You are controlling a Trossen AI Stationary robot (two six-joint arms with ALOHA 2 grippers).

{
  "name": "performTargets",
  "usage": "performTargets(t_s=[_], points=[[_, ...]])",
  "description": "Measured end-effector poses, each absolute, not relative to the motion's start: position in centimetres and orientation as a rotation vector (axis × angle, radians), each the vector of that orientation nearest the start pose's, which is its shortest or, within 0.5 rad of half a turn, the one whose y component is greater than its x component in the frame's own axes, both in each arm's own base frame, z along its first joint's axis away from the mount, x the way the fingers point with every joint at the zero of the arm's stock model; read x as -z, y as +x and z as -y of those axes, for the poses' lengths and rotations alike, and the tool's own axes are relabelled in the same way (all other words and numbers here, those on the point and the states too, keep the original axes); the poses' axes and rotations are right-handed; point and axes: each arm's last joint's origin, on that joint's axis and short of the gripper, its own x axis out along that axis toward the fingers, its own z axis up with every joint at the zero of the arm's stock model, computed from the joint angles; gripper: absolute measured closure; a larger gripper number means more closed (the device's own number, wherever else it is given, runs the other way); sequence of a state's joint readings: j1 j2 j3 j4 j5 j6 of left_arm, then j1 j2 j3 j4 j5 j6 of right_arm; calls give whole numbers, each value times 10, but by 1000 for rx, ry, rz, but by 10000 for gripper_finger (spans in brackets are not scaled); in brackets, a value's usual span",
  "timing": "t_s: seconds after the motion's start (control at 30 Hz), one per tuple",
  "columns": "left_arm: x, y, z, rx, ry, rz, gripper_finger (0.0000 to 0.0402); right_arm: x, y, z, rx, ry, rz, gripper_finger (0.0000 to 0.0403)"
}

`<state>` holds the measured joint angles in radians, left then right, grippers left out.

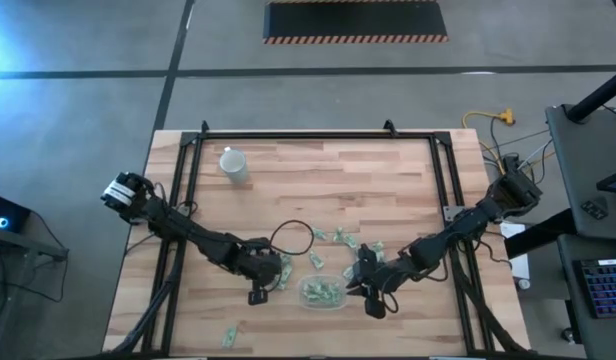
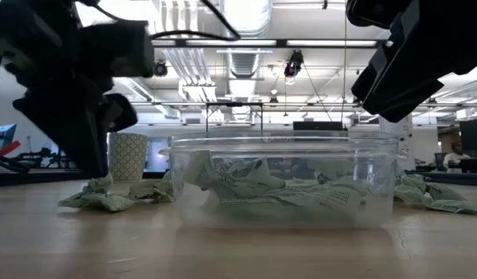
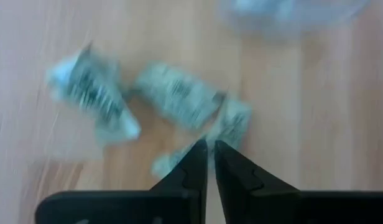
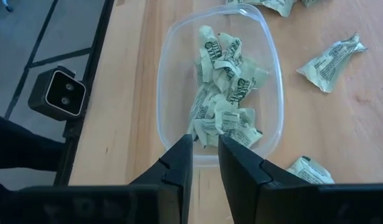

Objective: Pick and place Stevia / Truvia into bins
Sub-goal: Put the stevia packet into the transparent container

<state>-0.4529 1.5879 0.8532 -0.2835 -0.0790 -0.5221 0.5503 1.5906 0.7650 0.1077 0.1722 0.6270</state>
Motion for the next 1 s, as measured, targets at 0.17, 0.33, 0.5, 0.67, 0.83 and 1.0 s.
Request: performTargets(t_s=[0.17,0.33,0.5,0.67,0.83,1.0], points=[[-170,273,131,140,-148,-968,345,-165,265,-157,-136,341,-758,333],[-168,272,130,148,-118,-987,304,-164,264,-157,-135,339,-763,330],[-163,269,129,144,-109,-1007,283,-163,264,-157,-130,334,-771,335],[-156,268,128,143,-108,-1030,281,-163,263,-156,-127,330,-779,332],[-155,267,128,140,-107,-1034,281,-163,263,-156,-126,330,-779,331],[-149,263,126,132,-102,-1055,302,-163,263,-156,-125,329,-781,338]])
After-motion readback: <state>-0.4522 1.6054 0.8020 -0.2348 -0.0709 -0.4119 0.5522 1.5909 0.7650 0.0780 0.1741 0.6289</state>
